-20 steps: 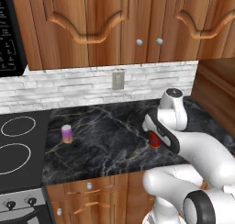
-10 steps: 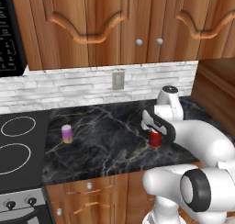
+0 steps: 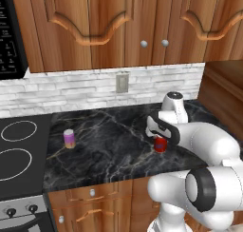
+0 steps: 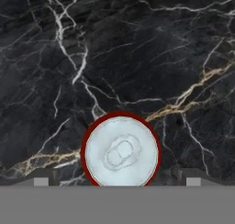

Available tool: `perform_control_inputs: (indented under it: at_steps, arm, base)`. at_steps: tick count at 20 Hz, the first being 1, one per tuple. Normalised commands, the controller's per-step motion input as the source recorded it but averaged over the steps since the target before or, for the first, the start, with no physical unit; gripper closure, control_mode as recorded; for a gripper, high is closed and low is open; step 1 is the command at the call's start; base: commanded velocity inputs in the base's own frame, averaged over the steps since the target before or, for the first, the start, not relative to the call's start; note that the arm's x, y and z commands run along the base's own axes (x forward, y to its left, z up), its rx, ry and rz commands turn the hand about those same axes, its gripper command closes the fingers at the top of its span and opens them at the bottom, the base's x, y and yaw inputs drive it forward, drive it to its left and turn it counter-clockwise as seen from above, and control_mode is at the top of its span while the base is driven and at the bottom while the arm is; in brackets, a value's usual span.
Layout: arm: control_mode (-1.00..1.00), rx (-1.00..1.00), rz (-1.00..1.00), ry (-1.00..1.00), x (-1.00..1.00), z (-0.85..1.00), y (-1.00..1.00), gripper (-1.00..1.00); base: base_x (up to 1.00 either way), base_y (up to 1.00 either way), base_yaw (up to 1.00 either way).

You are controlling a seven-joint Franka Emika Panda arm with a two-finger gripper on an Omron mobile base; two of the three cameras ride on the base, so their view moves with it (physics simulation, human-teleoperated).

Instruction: Four empty soda cans are scattered around the kitchen. Gather all the cans and cluster them next to the stove for recycling.

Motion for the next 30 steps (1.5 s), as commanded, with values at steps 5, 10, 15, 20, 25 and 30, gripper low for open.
perform_control_inputs:
  at_steps: [5,10,15,20,25,30]
  arm:
    - [-1.00,0.00,0.00,0.00,0.02,-0.20,0.00,-1.00]
    - [-1.00,0.00,0.00,0.00,0.00,-0.19,-0.02,-1.00]
    - [-1.00,0.00,0.00,0.00,0.01,-0.16,-0.01,-1.00]
    - [-1.00,0.00,0.00,0.00,-0.01,-0.11,0.00,1.00]
    - [-1.00,0.00,0.02,0.00,-0.04,-0.01,0.00,1.00]
    - [-1.00,-0.01,0.14,0.00,-0.18,0.28,0.18,1.00]
  base:
    - [0.00,0.00,0.00]
    - [0.00,0.00,0.00]
    - [0.00,0.00,0.00]
    - [0.00,0.00,0.00]
    - [0.00,0.00,0.00]
    - [0.00,0.00,0.00]
